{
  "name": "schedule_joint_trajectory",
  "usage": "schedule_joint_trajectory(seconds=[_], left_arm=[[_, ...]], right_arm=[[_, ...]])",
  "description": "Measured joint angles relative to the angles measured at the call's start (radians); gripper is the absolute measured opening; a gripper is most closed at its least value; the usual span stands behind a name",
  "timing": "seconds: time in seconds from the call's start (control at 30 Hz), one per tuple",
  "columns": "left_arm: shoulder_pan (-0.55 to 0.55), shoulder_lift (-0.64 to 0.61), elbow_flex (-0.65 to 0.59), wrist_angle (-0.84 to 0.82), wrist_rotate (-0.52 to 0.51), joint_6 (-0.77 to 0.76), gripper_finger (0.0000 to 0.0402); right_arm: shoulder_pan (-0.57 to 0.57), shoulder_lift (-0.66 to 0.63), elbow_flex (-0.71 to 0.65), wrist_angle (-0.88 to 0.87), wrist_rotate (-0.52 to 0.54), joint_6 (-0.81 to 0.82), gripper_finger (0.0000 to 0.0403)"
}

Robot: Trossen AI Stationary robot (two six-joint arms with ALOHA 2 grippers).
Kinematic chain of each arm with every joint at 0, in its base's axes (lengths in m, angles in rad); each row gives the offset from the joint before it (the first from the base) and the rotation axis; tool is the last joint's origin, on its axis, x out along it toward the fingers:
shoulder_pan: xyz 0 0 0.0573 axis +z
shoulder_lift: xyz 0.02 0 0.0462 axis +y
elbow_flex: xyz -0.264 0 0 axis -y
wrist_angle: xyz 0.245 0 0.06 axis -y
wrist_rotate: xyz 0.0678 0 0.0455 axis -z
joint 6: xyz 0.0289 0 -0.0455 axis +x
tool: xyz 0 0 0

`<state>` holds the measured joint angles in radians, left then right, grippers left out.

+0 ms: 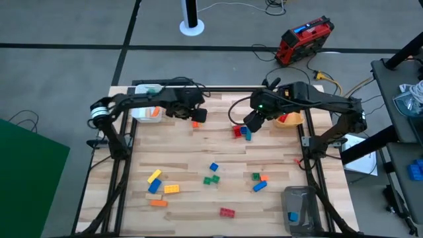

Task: Sort blocks by size
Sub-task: Put the big orange game piece into the yellow bin

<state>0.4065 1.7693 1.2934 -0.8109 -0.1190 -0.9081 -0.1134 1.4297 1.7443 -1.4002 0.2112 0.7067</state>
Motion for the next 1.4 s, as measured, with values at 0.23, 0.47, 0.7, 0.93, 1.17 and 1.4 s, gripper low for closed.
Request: schedule_joint_trajectory(seconds=[0.23,0.47,0.7,0.93,1.17,1.4], left_arm=[[0.005,0.06,0.0,0.086,0.003,-0.007,0.0234],[0.006,0.135,0.0,0.086,0.005,-0.024,0.0243],[0.003,0.202,0.0,0.091,0.005,-0.01,0.0242],[-0.009,0.219,0.002,0.099,0.003,0.028,0.0222],[-0.019,0.22,0.002,0.102,0.007,0.079,0.0131],[-0.021,0.186,-0.002,0.063,0.065,0.237,0.0109]], right_arm=[[0.0,-0.001,0.0,0.0,0.0,0.003,0.0192],[0.0,-0.001,0.0,0.003,0.001,-0.001,0.0192],[0.0,-0.001,0.0,0.003,0.002,-0.012,0.0192],[0.0,-0.001,0.0,0.003,0.002,-0.018,0.0192],[0.0,-0.001,0.0,0.001,0.002,-0.024,0.0192],[0.037,-0.007,0.0,-0.101,-0.001,-0.02,0.0192]])
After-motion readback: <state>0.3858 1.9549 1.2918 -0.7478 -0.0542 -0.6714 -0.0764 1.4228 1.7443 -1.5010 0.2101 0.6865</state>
